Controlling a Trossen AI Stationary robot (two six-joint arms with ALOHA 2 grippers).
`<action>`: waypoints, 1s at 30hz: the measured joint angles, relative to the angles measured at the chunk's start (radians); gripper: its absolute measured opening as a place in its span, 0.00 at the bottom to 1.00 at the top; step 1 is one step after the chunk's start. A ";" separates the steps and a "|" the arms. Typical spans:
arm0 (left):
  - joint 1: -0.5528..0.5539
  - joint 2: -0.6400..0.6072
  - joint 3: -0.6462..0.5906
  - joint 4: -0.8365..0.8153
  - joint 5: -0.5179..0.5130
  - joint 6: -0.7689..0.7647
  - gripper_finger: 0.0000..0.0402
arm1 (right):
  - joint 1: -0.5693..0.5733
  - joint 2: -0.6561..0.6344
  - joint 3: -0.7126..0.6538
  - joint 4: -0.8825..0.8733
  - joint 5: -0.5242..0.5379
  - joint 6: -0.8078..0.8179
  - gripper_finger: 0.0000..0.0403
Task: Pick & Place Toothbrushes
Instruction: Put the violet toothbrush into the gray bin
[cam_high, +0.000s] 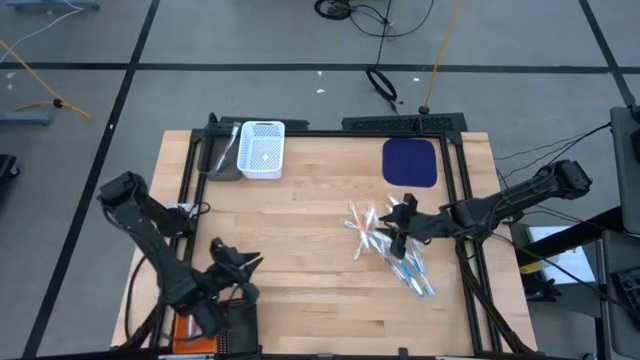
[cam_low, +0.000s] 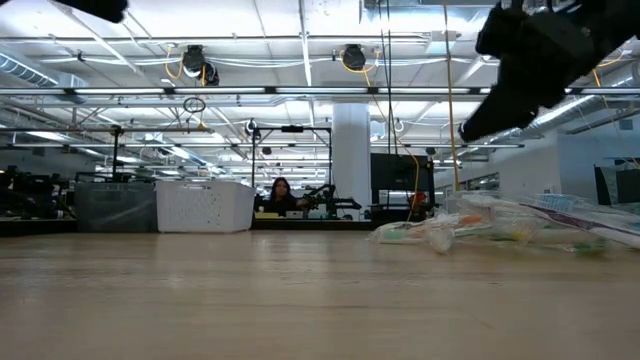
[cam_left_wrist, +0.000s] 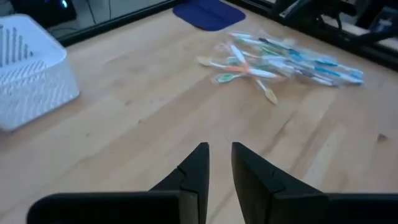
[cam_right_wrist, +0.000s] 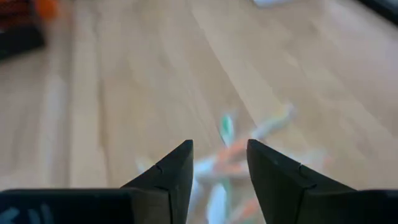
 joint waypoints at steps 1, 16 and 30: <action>0.018 0.000 0.000 0.036 0.003 0.052 0.17 | 0.000 0.000 0.000 -0.031 0.000 0.019 0.35; 0.242 0.000 0.000 0.517 0.154 0.713 0.17 | 0.000 0.000 0.000 -0.365 0.055 0.269 0.35; 0.374 0.000 0.000 0.755 0.295 1.006 0.17 | 0.000 0.000 -0.017 -0.594 0.013 0.519 0.35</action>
